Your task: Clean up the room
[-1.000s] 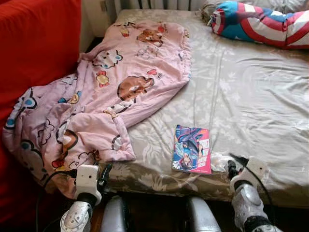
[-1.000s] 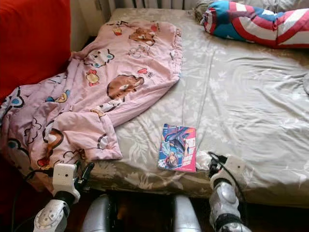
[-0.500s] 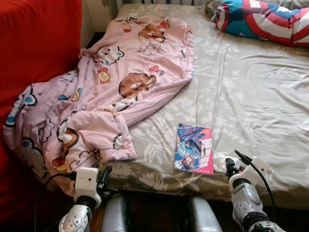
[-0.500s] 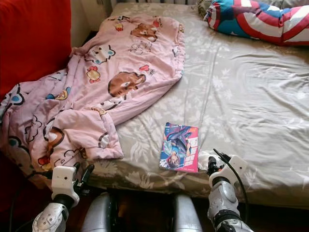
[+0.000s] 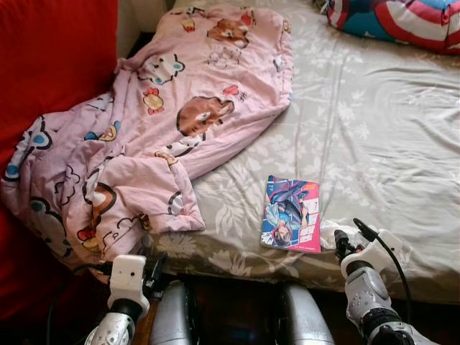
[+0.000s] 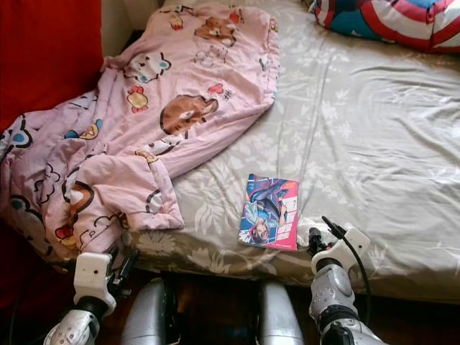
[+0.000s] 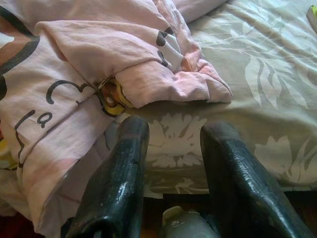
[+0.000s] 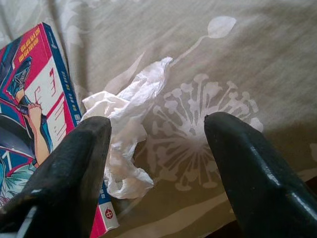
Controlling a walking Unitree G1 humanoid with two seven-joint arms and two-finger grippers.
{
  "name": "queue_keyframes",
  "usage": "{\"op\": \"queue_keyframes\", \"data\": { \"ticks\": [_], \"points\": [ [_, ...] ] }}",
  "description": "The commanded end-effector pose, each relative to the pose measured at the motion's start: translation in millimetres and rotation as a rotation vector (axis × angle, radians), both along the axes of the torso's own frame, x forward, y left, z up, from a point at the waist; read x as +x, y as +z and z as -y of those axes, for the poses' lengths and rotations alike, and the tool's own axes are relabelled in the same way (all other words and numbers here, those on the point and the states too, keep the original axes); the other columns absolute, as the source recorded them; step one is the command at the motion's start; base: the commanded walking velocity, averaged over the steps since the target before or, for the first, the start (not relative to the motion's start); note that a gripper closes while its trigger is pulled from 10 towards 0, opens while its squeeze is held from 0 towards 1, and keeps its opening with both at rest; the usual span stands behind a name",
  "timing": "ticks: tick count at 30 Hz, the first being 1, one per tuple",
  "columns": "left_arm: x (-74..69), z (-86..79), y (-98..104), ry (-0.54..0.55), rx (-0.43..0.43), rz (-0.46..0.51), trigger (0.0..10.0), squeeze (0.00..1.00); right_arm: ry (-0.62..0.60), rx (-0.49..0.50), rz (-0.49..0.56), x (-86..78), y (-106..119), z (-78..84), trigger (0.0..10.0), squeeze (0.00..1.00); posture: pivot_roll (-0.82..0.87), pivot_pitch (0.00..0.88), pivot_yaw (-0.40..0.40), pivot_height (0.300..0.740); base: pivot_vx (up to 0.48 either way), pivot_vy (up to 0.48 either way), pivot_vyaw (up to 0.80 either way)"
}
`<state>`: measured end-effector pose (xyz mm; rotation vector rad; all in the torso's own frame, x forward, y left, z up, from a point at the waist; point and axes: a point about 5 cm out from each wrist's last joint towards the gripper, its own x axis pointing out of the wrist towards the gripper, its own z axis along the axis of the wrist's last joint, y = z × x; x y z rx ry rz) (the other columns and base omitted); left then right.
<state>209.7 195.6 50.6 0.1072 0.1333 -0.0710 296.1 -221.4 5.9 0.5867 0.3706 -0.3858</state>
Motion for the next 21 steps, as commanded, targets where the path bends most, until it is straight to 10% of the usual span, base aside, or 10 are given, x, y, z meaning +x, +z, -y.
{"op": "queue_keyframes", "data": {
  "ticks": [1, 21],
  "points": [
    [-8.1, -3.5, -4, 0.004, 0.012, -0.037, 10.0, 0.0, -0.012, 0.033, -0.036, -4.8, -6, -1.3, 10.0, 0.0, 0.05, 0.283, 0.028, 0.602, 0.0, 0.0, 0.0],
    [-23.4, -9.4, -2, 0.033, 0.029, -0.064, 10.0, 0.0, 0.069, 0.086, -0.032, 2.5, -5, -18.6, 10.0, 0.0, 0.09, 0.311, 0.021, 0.602, 0.0, 0.0, 0.0]
  ]
}}
